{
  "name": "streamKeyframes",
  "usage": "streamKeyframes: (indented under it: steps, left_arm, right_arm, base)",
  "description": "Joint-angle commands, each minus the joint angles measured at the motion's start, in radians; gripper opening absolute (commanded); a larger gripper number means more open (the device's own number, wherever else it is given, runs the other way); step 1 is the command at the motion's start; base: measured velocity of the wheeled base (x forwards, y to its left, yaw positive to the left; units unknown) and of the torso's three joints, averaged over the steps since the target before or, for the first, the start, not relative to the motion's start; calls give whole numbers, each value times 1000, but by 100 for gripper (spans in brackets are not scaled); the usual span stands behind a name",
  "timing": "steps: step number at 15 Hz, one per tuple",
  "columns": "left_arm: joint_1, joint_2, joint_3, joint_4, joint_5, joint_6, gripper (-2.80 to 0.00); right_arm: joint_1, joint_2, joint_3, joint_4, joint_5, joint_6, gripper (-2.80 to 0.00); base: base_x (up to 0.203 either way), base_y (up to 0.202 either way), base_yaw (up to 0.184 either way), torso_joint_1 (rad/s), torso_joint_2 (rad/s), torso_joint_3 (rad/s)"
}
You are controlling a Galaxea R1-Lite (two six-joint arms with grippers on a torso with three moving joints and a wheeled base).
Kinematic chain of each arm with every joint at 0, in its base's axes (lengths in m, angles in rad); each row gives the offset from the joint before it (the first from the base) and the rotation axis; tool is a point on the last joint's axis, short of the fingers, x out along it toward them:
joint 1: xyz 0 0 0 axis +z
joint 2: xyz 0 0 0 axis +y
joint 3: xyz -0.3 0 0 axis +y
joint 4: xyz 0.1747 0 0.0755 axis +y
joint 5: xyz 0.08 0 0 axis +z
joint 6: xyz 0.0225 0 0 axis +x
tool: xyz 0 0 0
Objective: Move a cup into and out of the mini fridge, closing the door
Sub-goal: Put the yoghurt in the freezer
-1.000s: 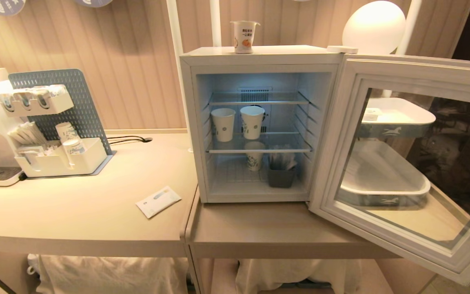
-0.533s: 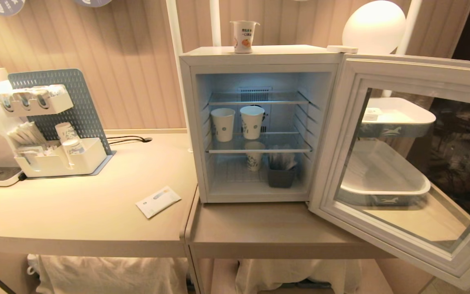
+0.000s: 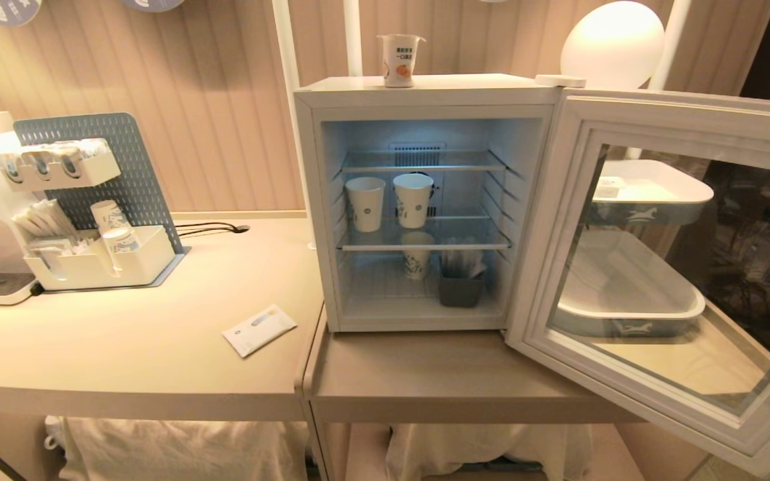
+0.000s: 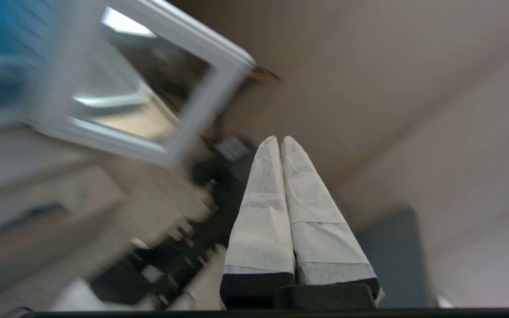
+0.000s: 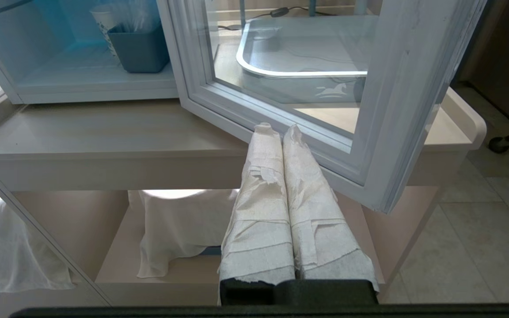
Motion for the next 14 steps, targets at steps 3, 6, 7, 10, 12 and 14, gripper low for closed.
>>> streamKeyframes:
  steps: [3, 6, 7, 10, 12, 14]
  left_arm:
    - [-206, -358, 180, 25, -9, -12, -280]
    - [-394, -612, 305, 43, -9, -30, -280]
    - [-437, -670, 378, 44, -9, -37, -280]
    - [-500, -841, 516, 42, -9, -53, -280]
    - [-508, -921, 586, 68, -9, -94, -280]
    - [-510, -920, 606, 223, 21, -137, -280]
  right_arm:
    - [0, 1, 0, 0, 0, 0, -280]
    - [0, 1, 0, 0, 0, 0, -280]
    - [0, 1, 0, 0, 0, 0, -280]
    - [0, 1, 0, 0, 0, 0, -280]
    - [0, 1, 0, 0, 0, 0, -280]
    - [0, 1, 1, 0, 0, 0, -280]
  base:
    - [0, 0, 0, 0, 0, 0]
    - [0, 0, 0, 0, 0, 0]
    - [0, 0, 0, 0, 0, 0]
    - [0, 0, 0, 0, 0, 0]
    - [0, 0, 0, 0, 0, 0]
    - [0, 0, 0, 0, 0, 0]
